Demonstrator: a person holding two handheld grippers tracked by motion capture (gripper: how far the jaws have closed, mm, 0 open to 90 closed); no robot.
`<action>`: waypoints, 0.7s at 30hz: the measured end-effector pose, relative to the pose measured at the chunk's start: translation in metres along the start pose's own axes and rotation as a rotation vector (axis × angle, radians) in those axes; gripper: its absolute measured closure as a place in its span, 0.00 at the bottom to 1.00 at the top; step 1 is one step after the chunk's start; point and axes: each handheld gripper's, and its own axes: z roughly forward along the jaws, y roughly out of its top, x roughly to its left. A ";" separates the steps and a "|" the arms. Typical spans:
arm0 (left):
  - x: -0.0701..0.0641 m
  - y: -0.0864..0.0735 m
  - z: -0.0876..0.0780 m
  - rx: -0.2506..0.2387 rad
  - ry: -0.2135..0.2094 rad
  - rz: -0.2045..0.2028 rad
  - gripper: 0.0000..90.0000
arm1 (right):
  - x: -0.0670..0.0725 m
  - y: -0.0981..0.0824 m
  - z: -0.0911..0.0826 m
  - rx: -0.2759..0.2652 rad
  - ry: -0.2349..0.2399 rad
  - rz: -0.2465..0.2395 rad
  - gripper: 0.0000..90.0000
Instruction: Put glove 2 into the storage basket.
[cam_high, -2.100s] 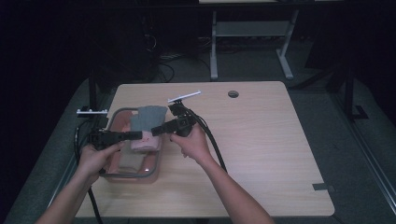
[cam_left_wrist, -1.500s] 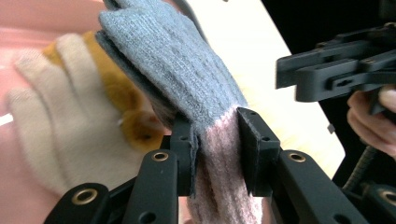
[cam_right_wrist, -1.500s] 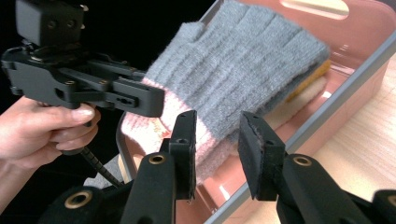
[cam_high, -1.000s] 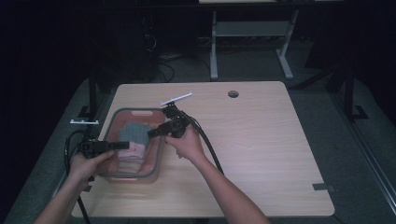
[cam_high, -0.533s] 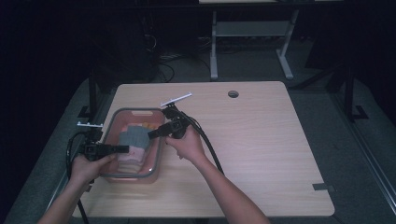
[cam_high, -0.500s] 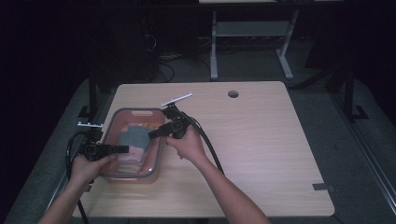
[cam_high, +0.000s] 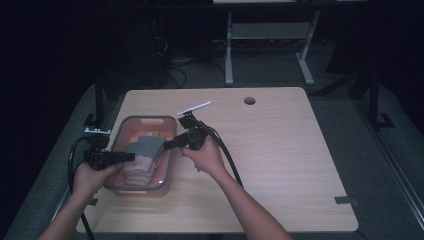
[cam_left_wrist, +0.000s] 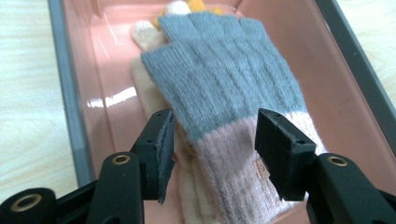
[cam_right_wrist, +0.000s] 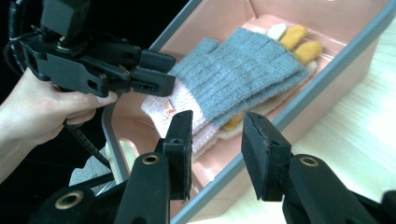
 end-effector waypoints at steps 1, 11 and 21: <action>-0.001 0.001 -0.001 -0.002 0.009 0.008 0.52 | -0.001 -0.001 -0.001 -0.002 -0.001 -0.003 0.70; -0.008 0.011 -0.015 -0.060 0.009 0.017 0.46 | -0.008 -0.006 -0.012 -0.017 -0.016 0.007 0.66; -0.023 0.020 -0.024 -0.092 -0.024 0.054 0.44 | -0.012 -0.011 -0.027 -0.035 -0.040 0.008 0.62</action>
